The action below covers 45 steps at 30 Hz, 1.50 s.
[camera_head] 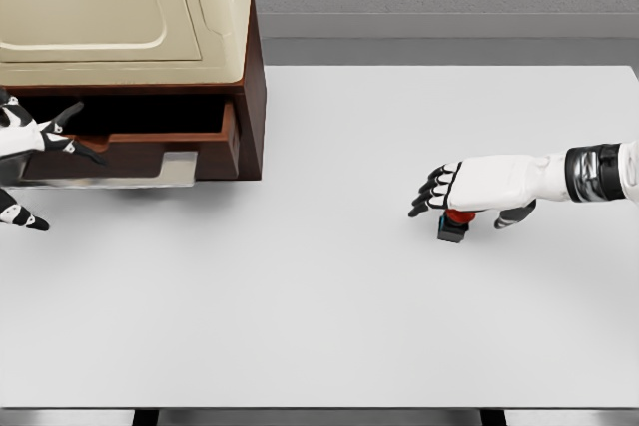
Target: Open the cabinet drawer with left arm, and place a switch into the drawer with right arm
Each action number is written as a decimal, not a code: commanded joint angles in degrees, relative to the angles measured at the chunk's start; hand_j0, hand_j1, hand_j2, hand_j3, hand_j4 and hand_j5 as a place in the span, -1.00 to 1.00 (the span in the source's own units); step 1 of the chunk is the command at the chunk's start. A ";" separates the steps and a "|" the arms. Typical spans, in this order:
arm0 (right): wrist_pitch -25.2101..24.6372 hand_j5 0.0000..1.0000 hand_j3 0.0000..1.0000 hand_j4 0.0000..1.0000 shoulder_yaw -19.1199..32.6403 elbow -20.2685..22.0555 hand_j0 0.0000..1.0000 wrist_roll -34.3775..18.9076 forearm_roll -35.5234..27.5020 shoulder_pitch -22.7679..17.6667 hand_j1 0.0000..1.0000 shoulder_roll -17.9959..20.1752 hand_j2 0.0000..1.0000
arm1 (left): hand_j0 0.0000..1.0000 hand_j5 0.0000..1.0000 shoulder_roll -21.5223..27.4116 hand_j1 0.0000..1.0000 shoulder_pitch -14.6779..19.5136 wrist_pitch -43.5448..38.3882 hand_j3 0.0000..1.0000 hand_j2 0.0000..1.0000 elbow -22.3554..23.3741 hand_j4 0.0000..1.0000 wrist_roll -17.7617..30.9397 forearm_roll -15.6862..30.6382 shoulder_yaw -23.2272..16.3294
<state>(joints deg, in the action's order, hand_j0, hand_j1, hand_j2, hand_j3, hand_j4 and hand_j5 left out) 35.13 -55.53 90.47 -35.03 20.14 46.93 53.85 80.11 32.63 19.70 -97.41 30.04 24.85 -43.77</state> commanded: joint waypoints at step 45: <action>-0.13 0.46 0.46 0.46 -0.11 0.41 0.46 0.03 -0.28 0.09 0.46 0.38 0.46 | 1.00 1.00 6.90 1.00 2.08 15.30 1.00 1.00 7.41 1.00 4.96 17.07 2.89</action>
<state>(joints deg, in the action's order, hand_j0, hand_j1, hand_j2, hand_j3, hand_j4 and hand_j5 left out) 35.13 -55.66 90.87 -35.02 20.12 47.02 54.16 87.02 34.63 34.90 -93.27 35.01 41.18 -41.81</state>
